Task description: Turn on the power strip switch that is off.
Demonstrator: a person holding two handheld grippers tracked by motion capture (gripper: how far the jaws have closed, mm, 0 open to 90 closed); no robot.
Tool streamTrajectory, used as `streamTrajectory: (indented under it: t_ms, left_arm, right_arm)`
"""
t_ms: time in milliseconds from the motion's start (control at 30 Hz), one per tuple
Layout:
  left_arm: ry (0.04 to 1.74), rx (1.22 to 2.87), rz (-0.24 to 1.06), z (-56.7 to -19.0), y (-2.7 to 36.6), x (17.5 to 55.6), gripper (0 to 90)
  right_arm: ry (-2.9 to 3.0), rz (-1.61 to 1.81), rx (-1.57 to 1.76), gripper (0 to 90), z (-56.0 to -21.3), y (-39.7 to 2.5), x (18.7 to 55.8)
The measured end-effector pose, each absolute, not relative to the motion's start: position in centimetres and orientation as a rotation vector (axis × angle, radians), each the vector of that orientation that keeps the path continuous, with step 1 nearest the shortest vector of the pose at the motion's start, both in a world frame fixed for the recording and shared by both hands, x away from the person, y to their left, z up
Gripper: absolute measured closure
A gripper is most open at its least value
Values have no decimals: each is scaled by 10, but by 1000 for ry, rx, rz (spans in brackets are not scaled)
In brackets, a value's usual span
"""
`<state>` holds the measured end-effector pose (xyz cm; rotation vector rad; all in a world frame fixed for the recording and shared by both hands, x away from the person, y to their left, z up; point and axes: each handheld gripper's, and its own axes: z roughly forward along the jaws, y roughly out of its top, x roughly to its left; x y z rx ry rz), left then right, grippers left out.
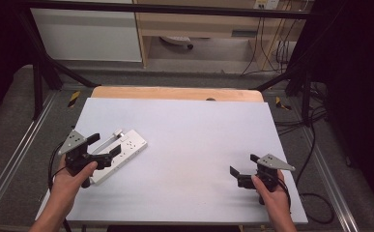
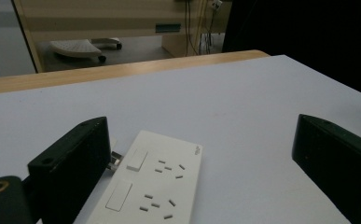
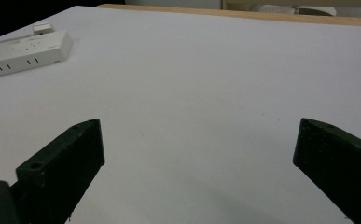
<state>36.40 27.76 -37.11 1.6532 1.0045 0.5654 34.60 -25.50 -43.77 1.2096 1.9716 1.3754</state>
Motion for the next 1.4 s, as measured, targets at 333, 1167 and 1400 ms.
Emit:
streamTrajectory:
  t_ms: [333,1167,1400]
  left_arm:
    - [1005,1658,576,-367,275,373,49]
    - [1026,1657,572,-366,271,396,52]
    - [1038,1667,584,-368,269,405,57]
  right_arm:
    - [1974,1363,1217,27,-438,-255,346]
    - [1979,1356,1201,23,-438,-255,345]
    - [1981,1357,1199,23,-437,-256,345]
